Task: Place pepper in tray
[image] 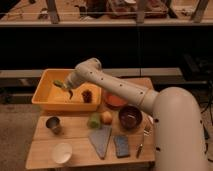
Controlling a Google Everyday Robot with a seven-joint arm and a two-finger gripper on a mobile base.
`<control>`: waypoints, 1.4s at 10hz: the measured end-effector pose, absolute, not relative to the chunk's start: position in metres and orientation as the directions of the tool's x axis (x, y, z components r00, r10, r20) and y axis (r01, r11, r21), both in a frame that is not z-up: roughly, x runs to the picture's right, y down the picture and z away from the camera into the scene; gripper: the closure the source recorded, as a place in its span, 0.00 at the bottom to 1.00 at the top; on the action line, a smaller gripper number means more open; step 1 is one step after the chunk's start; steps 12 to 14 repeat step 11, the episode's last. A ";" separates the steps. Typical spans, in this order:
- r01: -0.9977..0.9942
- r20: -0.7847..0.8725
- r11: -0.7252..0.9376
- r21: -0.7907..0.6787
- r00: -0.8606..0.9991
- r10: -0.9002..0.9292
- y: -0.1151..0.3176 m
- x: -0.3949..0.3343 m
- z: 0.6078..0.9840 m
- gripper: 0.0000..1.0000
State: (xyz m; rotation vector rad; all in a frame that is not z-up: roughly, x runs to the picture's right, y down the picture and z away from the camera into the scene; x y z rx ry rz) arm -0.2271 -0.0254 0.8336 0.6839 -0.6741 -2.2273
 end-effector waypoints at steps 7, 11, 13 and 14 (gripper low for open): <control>0.426 -0.270 -0.651 0.629 -0.665 -0.696 -0.016 -0.246 0.846 0.20; 0.428 -0.268 -0.650 0.628 -0.665 -0.697 -0.017 -0.243 0.847 0.20; 0.428 -0.268 -0.650 0.628 -0.665 -0.697 -0.017 -0.243 0.847 0.20; 0.428 -0.268 -0.650 0.628 -0.665 -0.697 -0.017 -0.243 0.847 0.20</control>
